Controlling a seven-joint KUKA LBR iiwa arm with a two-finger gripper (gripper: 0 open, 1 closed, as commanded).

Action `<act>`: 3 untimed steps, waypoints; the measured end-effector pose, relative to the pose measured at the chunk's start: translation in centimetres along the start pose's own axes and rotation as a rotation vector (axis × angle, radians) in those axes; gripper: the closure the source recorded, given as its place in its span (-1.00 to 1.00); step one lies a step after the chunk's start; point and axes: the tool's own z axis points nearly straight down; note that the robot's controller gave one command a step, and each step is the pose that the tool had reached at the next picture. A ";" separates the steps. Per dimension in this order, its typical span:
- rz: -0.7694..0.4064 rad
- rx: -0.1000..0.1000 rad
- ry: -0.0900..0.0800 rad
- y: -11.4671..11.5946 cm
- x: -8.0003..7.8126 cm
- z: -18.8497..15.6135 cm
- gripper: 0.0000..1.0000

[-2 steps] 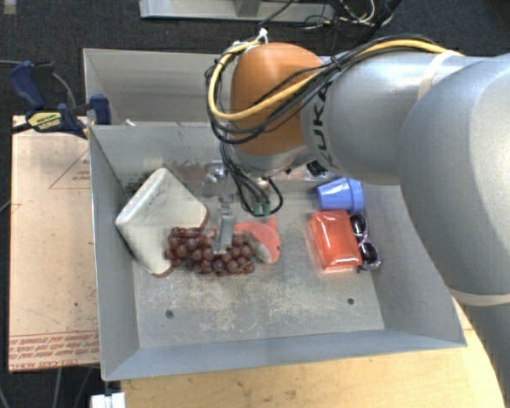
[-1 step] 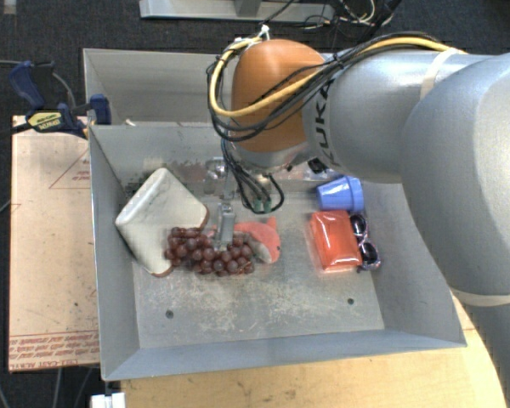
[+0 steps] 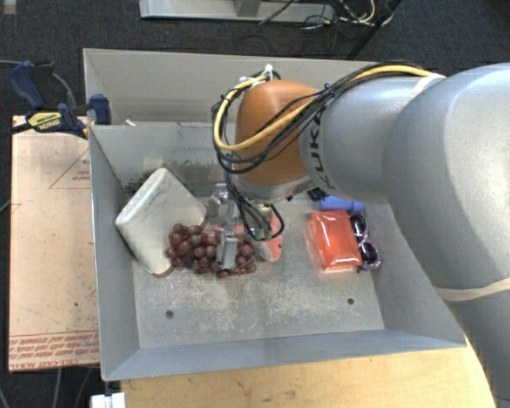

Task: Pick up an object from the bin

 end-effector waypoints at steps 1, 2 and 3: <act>0.009 -0.001 0.000 -0.2 0.6 -0.2 -1.00; -0.032 -0.002 -0.007 1.3 0.7 -1.9 -1.00; 0.042 -0.005 0.000 0.5 1.3 1.1 -1.00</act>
Offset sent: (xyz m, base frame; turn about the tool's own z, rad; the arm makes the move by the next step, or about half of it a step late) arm -0.0102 0.0145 0.0140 -0.0372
